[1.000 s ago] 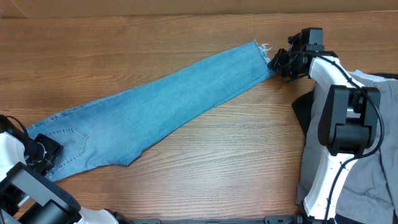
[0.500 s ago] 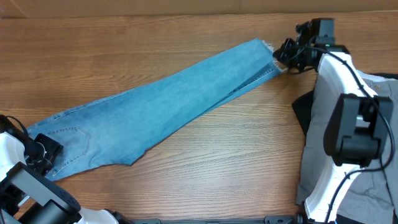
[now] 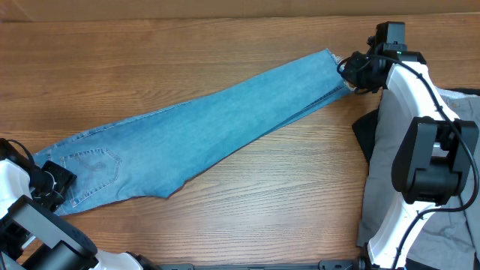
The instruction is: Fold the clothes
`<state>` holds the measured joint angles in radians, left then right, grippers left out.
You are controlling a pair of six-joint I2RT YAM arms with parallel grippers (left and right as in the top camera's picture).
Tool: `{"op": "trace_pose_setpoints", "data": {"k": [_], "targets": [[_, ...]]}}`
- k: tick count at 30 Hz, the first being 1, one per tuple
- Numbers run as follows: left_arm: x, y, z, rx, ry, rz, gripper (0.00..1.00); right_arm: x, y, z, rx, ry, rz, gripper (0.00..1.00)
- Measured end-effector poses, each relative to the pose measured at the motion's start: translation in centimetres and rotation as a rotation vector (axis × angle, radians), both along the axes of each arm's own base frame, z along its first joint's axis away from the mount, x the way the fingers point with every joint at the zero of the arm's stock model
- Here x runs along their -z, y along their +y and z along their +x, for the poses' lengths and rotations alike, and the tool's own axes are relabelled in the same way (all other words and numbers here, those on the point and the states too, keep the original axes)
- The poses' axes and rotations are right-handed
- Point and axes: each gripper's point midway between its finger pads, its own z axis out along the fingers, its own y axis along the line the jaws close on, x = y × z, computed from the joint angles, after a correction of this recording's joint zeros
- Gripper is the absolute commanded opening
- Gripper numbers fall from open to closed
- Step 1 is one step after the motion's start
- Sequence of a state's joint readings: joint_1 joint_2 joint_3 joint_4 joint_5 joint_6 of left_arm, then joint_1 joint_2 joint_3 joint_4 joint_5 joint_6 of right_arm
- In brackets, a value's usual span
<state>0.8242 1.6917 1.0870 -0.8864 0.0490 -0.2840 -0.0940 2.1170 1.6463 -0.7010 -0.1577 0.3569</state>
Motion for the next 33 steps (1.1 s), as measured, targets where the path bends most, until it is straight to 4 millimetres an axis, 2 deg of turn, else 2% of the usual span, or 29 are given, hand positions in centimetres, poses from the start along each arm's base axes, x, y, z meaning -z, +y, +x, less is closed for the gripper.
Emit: {"op": "trace_pose_setpoints", "data": {"k": [4,6,10,13,14,16,20,24,26,29,31,33], "targets": [[0.0,0.0,0.0,0.000,-0.001,-0.001,0.53,1.6,-0.8,-1.4,0.055,0.057,-0.031,0.06],[0.0,0.0,0.0,0.000,-0.003,-0.002,0.53,2.2,-1.2,-2.1,0.087,0.087,-0.042,0.39],[0.0,0.0,0.1,0.000,-0.003,-0.002,0.54,2.7,-2.2,-2.6,0.127,0.107,-0.074,0.37],[0.0,0.0,0.1,0.000,-0.003,-0.002,0.54,2.4,-2.8,-1.9,0.142,0.075,-0.087,0.46],[0.0,0.0,0.1,0.000,-0.004,-0.002,0.54,2.3,-2.9,-1.6,0.146,0.063,-0.089,0.53],[0.0,0.0,0.1,0.000,-0.004,-0.002,0.55,2.0,-3.3,-0.9,0.134,0.027,-0.102,0.59],[0.0,0.0,0.1,0.002,-0.004,-0.002,0.55,1.2,-4.5,0.6,0.097,-0.047,-0.139,0.63],[0.0,-0.3,0.4,0.041,-0.021,-0.016,0.49,1.2,-4.5,0.8,0.015,-0.063,-0.148,0.65],[-0.1,-0.8,0.6,0.066,-0.037,-0.035,0.51,1.6,-4.1,0.6,-0.026,-0.055,-0.140,0.65],[-0.6,-1.7,0.8,0.096,-0.050,-0.086,0.50,3.8,-2.9,0.1,-0.099,-0.017,-0.098,0.65],[-1.6,-1.7,1.1,0.108,-0.058,-0.096,0.50,5.2,-2.1,-0.2,-0.145,0.004,-0.065,0.65],[-3.3,-1.3,1.8,0.113,-0.077,-0.093,0.48,4.9,-1.3,0.0,-0.175,-0.014,-0.029,0.64]]}}
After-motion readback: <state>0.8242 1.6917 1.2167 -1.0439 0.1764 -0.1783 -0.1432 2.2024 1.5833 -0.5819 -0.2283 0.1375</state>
